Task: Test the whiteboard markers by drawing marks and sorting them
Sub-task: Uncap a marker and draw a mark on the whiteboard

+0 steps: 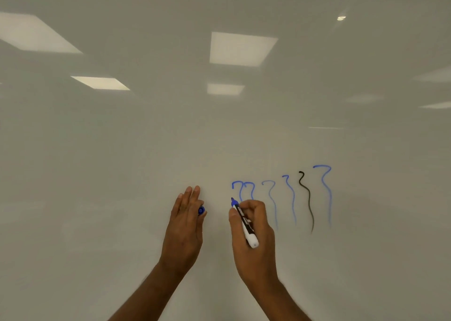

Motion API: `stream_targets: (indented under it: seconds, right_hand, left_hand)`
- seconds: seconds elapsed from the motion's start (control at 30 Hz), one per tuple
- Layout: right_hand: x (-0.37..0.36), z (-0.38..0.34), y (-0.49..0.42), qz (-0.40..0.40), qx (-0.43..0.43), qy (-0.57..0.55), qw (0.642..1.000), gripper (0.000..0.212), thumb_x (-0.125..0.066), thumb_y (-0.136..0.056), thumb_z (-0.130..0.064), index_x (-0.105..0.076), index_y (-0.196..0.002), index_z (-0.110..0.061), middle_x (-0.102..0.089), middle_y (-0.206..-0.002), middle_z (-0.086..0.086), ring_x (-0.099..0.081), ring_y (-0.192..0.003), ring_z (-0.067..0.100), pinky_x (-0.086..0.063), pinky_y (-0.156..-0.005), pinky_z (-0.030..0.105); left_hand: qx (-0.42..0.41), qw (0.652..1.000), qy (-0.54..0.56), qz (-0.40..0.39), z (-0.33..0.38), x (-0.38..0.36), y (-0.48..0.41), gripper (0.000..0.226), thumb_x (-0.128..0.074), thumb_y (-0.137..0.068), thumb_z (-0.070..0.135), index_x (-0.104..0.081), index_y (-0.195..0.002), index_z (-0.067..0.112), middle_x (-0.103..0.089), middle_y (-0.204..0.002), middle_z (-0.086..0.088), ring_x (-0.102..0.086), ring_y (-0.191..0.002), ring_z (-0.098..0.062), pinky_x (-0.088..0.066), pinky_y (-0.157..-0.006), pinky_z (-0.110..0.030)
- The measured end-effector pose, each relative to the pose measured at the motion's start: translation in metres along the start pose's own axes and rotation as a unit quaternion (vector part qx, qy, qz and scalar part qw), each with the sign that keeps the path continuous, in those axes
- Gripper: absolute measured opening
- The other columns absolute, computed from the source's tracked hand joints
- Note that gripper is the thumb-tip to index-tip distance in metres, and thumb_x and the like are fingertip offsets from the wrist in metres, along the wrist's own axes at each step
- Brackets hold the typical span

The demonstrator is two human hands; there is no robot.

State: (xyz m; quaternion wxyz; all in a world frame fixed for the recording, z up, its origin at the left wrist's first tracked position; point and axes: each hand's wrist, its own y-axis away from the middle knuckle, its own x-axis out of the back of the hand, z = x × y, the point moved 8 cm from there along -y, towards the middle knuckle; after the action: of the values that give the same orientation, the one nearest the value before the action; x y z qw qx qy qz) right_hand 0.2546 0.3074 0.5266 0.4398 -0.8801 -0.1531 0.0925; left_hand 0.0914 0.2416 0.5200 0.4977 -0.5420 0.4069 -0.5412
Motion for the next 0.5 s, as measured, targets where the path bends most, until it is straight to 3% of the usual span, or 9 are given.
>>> stream_targets:
  seconds: [0.13, 0.3, 0.4, 0.5]
  right_hand:
    - [-0.021, 0.006, -0.022, -0.018, 0.075, 0.094, 0.993, 0.017, -0.053, -0.097, -0.045, -0.054, -0.105, -0.030, -0.060, -0.090, -0.012, -0.062, -0.083, 0.012, -0.055, -0.072, 0.029]
    - [-0.030, 0.017, -0.037, -0.007, 0.112, 0.135, 0.984, 0.023, -0.049, -0.097, -0.046, -0.055, -0.105, -0.025, -0.059, -0.087, -0.009, -0.059, -0.080, 0.011, -0.055, -0.070, 0.031]
    - [-0.019, 0.024, -0.031, 0.028, 0.112, 0.112, 0.987, 0.012, -0.054, -0.098, -0.035, -0.056, -0.098, -0.023, -0.057, -0.082, -0.011, -0.058, -0.078, 0.012, -0.052, -0.067, 0.032]
    - [-0.018, 0.035, -0.012, -0.002, 0.130, 0.147, 0.981, 0.014, -0.053, -0.098, -0.038, -0.055, -0.097, -0.024, -0.054, -0.081, -0.011, -0.056, -0.074, 0.012, -0.051, -0.064, 0.028]
  left_hand:
    - [-0.041, 0.999, -0.014, 0.022, 0.000, -0.005, 0.003, 0.047, -0.027, -0.110, 0.032, -0.023, -0.151, 0.009, -0.038, -0.152, -0.010, -0.012, -0.153, -0.006, -0.012, -0.124, -0.025]
    - [-0.071, 0.995, -0.035, 0.054, -0.001, -0.008, 0.006, 0.046, -0.032, -0.110, 0.029, -0.034, -0.147, 0.002, -0.042, -0.150, -0.012, -0.027, -0.149, -0.017, -0.020, -0.124, -0.033]
    - [-0.083, 0.993, -0.044, 0.067, 0.002, -0.006, 0.005, 0.045, -0.033, -0.110, 0.028, -0.028, -0.148, 0.004, -0.043, -0.149, -0.013, -0.020, -0.152, -0.012, -0.019, -0.124, -0.033]
    - [-0.082, 0.993, -0.048, 0.070, 0.003, -0.003, 0.005, 0.046, -0.032, -0.110, 0.027, -0.026, -0.148, 0.003, -0.042, -0.148, -0.014, -0.013, -0.153, -0.008, -0.016, -0.125, -0.030]
